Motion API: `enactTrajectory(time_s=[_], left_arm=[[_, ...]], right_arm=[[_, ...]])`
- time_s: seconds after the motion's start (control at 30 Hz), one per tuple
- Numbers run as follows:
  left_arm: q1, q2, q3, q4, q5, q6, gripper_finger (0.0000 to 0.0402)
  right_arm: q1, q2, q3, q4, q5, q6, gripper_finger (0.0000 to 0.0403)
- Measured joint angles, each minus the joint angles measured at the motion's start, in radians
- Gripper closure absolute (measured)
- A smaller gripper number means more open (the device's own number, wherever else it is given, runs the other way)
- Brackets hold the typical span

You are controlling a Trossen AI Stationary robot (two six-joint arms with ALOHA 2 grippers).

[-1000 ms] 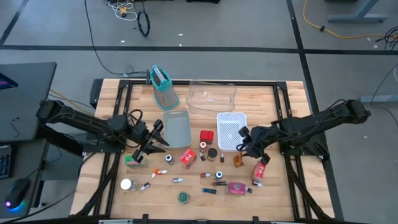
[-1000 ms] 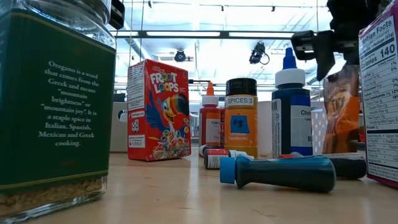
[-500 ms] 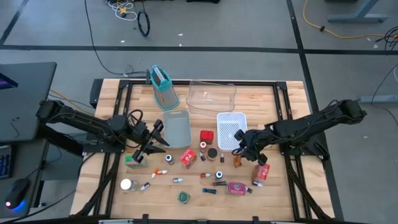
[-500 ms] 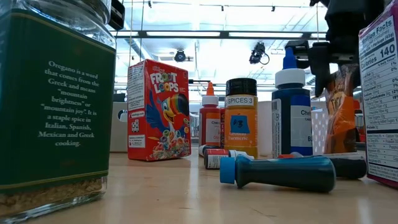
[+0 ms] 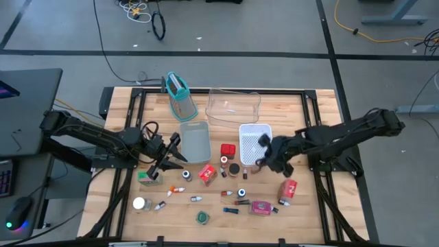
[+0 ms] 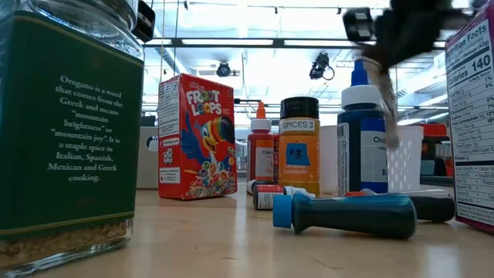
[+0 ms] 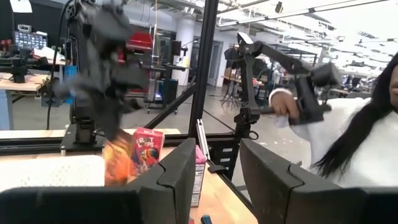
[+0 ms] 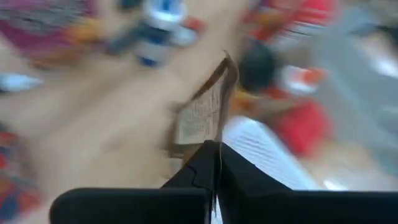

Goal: Pick & Place Kitchen Items
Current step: Put the orange seasoning pack into the transparent bin

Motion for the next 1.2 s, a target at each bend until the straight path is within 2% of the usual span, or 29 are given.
enactTrajectory(time_s=[0.17,0.27,0.33,0.43,0.6,0.73,1.0,1.2], left_arm=[[0.000,0.000,0.000,0.001,-0.001,0.000,0.0268],[0.000,0.000,0.000,0.004,-0.025,0.000,0.0268],[0.000,0.000,0.000,0.004,-0.064,0.000,0.0268],[0.000,0.000,0.000,0.002,-0.123,0.000,0.0268],[0.000,0.000,0.000,0.003,-0.166,0.000,0.0268],[0.000,0.000,0.000,0.008,-0.188,0.000,0.0268],[0.000,0.000,0.000,0.008,-0.201,-0.049,0.0268],[0.000,0.000,0.000,0.008,-0.203,-0.049,0.0268]], right_arm=[[-0.050,-0.002,0.177,-0.047,0.236,-0.093,0.0398],[-0.106,-0.002,0.221,0.028,0.359,-0.125,0.0397],[-0.163,-0.002,0.223,0.098,0.405,-0.143,0.0397],[-0.269,0.006,0.223,0.158,0.401,-0.144,0.0398],[-0.457,0.073,0.223,0.295,0.268,-0.003,0.0398],[-0.564,0.175,0.223,0.362,0.260,0.069,0.0398],[-0.678,0.389,0.222,0.350,0.262,0.146,0.0398],[-0.714,0.477,0.222,0.347,0.269,0.142,0.0397]])
